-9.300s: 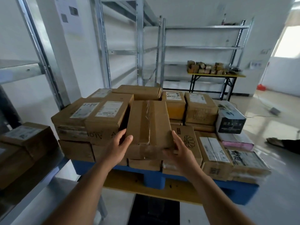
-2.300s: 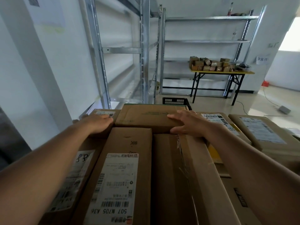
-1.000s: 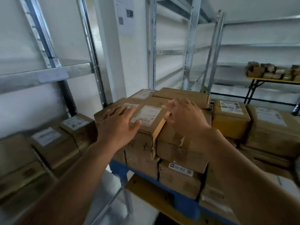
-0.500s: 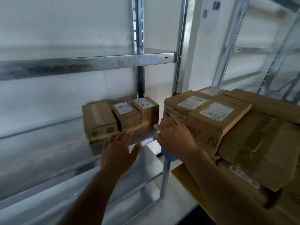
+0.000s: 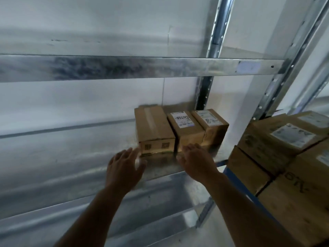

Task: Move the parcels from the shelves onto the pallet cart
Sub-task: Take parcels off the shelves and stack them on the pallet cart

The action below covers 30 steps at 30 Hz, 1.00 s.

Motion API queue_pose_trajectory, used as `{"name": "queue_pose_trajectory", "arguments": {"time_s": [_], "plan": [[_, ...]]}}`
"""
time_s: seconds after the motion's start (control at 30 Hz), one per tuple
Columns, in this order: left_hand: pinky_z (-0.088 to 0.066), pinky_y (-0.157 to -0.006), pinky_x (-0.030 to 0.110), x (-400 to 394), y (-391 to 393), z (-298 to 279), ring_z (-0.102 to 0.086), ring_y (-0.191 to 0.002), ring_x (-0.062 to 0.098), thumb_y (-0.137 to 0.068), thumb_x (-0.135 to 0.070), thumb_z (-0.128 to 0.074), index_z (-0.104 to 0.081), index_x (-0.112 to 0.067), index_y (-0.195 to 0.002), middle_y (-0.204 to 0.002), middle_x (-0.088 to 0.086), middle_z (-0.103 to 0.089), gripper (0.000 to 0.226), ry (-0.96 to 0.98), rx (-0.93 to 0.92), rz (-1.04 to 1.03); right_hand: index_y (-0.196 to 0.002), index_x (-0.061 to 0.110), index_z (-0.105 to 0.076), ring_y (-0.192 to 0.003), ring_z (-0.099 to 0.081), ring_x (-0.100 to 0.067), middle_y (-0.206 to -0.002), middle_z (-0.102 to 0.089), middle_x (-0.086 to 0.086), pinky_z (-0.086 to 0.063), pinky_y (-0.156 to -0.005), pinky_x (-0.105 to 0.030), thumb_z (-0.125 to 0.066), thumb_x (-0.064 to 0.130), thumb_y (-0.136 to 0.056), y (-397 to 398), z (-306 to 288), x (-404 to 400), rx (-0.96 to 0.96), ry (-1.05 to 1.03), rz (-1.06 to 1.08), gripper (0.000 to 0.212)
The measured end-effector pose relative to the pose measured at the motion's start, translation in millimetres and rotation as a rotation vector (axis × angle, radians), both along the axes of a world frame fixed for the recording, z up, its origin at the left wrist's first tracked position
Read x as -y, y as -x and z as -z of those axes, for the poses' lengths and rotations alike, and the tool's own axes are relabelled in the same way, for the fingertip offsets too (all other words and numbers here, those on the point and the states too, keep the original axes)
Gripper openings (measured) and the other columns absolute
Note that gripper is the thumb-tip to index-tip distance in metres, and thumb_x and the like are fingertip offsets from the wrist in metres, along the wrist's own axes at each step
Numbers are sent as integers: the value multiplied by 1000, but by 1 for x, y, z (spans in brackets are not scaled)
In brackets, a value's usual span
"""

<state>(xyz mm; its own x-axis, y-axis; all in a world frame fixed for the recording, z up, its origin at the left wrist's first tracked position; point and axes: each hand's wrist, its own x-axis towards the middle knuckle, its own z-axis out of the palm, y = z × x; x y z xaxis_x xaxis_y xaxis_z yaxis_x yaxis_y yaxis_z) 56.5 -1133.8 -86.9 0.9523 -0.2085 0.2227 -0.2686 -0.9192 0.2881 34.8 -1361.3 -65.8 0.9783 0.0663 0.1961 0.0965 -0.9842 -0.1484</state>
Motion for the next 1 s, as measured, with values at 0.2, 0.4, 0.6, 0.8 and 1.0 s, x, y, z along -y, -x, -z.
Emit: {"name": "queue_pose_trajectory", "arguments": {"time_s": [0.2,0.4,0.6,0.8,1.0], "plan": [[-26,-109,34,-15,-52,17,-35,-134,19,-92,-56,-35,-29,-27,-145,-148,0,-37,60,-50,-28,-20,-128,9,-49,-109,-51,-22,-120,-58,-11,-41,-90,-32,-36,36,-99,-55,19,-9,-92,-8,60,42],[-30,-107,37,-10,-104,27,-38,-132,21,-92,-57,-33,-30,-25,-144,-147,0,-40,61,-26,-108,-8,-104,11,-54,-94,-54,-23,-101,-61,-11,-39,-72,-31,-40,32,-97,-97,34,-9,-100,-90,172,27],[-43,-95,41,-4,-136,30,-51,-121,25,-95,-52,-34,-39,-23,-139,-136,5,-52,53,179,-291,-26,-95,12,-55,-89,-57,-26,-92,-61,-10,-37,-69,-30,-39,29,-97,-118,42,-20,-76,-242,224,23],[-40,-70,30,-22,-137,31,-54,-79,17,-96,-47,-35,-54,-18,-113,-98,3,-64,38,321,-265,-128,-84,23,-51,-58,-47,1,-67,-47,13,-27,-51,-16,-43,36,-97,-122,44,-45,-48,-396,227,20],[-48,-72,32,-42,-136,28,-58,-83,16,-93,-44,-47,-53,-18,-113,-98,1,-66,34,377,-356,-150,-95,21,-50,-73,-57,-11,-83,-59,4,-36,-57,-23,-55,35,-91,-130,37,-48,-213,-517,314,16]]}}
